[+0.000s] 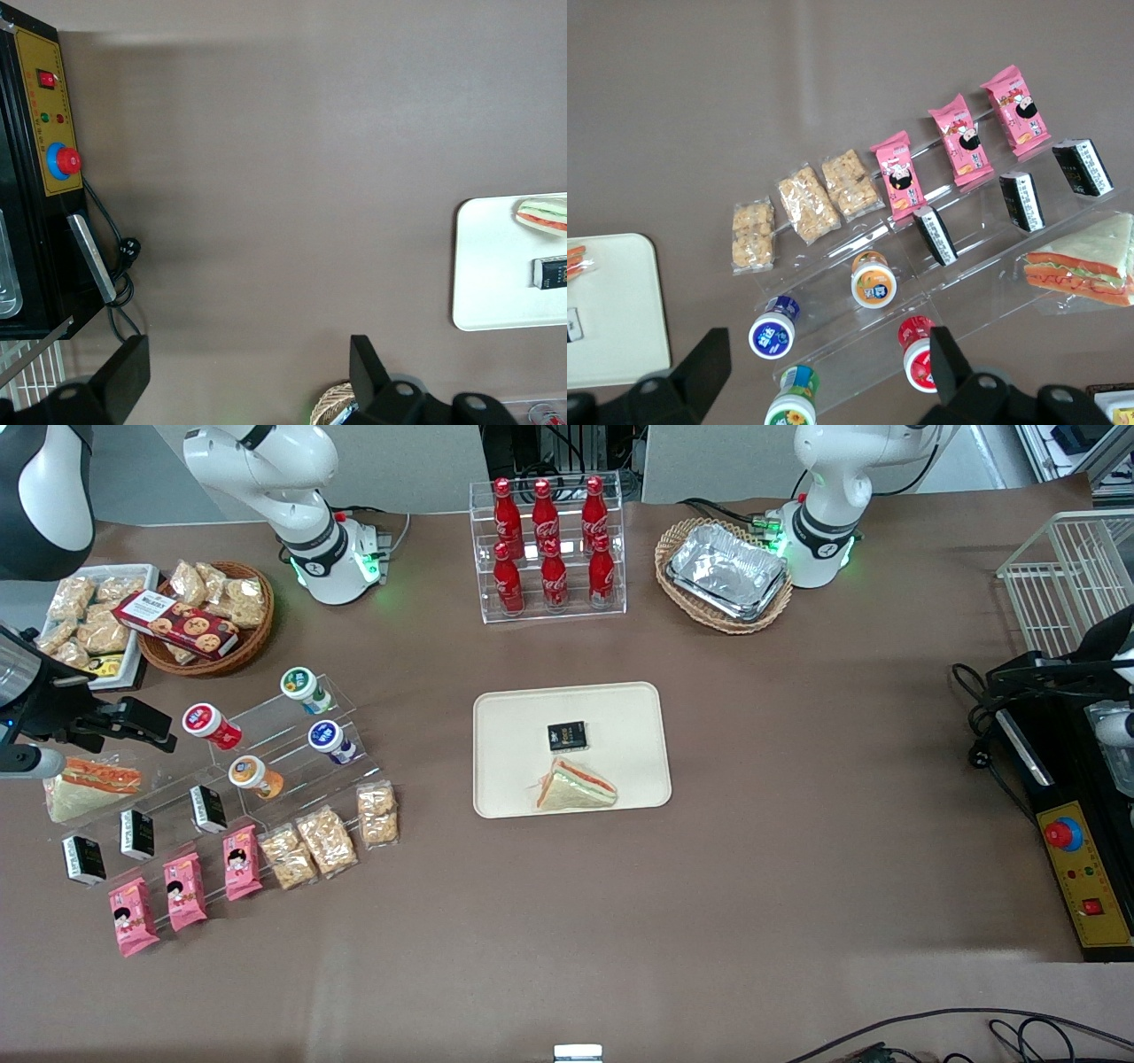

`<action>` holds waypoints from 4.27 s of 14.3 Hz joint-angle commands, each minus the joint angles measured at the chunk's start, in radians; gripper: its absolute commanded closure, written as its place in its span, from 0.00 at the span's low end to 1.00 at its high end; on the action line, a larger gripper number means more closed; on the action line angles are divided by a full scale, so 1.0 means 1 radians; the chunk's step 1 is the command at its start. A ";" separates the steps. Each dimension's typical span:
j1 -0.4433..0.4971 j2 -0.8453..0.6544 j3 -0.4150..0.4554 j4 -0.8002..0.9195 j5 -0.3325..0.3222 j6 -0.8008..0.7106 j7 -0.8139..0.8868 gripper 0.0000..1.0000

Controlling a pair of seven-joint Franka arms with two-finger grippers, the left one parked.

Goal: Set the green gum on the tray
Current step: 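Move the right gripper over the acrylic rack toward the green gum bottle, then lower the right gripper and close it around the green-labelled gum bottle, then lift the green gum bottle and carry it over the cream tray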

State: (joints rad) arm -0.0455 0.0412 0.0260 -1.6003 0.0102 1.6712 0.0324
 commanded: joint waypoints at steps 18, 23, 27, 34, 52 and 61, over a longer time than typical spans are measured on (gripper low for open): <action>0.018 -0.491 0.089 -0.555 0.042 0.067 0.139 0.00; 0.018 -0.483 0.087 -0.653 0.082 0.145 0.132 0.00; 0.019 -0.474 0.089 -0.777 0.088 0.272 0.075 0.00; 0.047 -0.439 0.092 -0.966 0.088 0.504 0.073 0.00; 0.068 -0.386 0.094 -0.997 0.088 0.575 0.087 0.62; 0.065 -0.420 0.087 -0.689 0.088 0.168 0.072 0.71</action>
State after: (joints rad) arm 0.0178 -0.3669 0.1200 -2.5045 0.0704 2.1032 0.1195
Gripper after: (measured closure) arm 0.423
